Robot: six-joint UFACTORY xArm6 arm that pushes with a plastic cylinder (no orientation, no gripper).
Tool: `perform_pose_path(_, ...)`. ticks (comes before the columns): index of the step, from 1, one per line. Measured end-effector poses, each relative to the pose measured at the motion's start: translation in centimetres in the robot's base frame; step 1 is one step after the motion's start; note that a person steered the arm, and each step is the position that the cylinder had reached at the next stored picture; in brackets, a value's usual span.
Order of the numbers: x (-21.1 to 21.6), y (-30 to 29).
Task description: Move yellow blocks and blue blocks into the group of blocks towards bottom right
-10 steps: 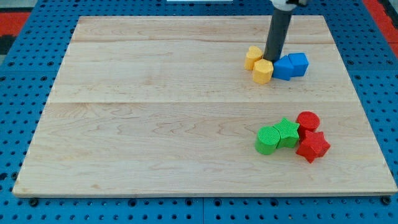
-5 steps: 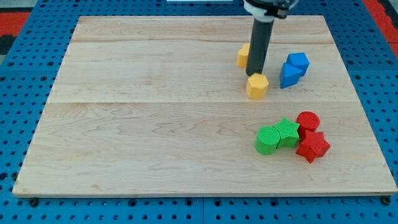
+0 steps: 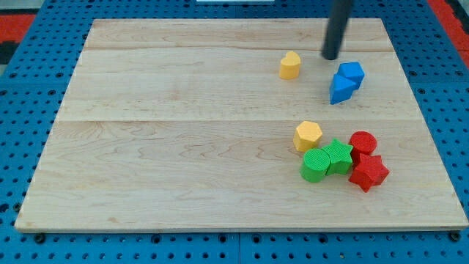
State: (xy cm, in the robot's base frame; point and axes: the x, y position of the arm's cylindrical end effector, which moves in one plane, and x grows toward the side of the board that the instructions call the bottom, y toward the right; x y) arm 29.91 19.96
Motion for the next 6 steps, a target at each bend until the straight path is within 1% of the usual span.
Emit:
perform_pose_path(1,1.2,2.7)
perform_pose_path(4,7.5,-3.4)
perform_pose_path(6,14.2,-3.4)
